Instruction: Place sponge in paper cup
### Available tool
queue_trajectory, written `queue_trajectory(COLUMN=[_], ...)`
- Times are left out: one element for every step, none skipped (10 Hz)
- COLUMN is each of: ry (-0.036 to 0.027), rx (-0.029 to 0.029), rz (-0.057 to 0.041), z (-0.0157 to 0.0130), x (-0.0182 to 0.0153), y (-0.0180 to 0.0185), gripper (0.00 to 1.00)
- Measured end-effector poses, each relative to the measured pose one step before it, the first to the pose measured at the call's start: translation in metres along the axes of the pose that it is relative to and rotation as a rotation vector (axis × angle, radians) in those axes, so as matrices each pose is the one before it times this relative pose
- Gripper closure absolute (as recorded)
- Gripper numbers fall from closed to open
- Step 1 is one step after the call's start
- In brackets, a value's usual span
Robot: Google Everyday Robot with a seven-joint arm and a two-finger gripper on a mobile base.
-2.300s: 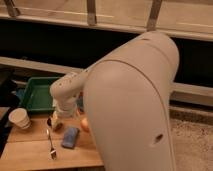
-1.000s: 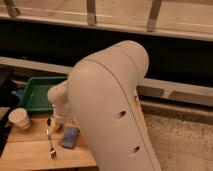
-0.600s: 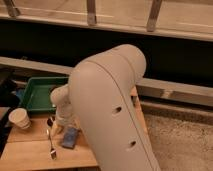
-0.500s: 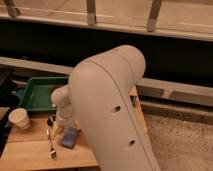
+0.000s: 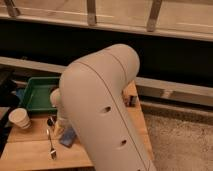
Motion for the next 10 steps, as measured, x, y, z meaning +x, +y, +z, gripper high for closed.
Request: queue_trajectory(ry=[0.00273,0.00625,0.00571,0.00541,0.00336,0.0045,0.00244,0.00097,-0.00323,-0.01161], rx=[0.0285,0.00391,0.00218,0.00057,0.00005,0.00172,0.00408,0.00273,0.00042,-0.00605], rz=[0.00603,-0.00414,-0.00093,0.00132,-0.00374,-0.00222,-0.00172,-0.00304,-0.00391,-0.00344], z=[0.00029,0.00356,0.00453,0.00366,0.00166,0.00192,0.00097,0.00001,-0.00079,-0.00349], x=[-0.00198,-0.00014,-0.00071,-0.00069,-0.00054,-0.00042,0.00004,0.00038,0.00008,0.00008], y=[-0.00018,0.00162,-0.00054,-0.00036,0.00155,0.0,-0.00002,0.00026,0.00081,0.00113], gripper=[0.2,0.22,0.29,0.4,0.49,0.61,0.73,0.8,0.89,0.98])
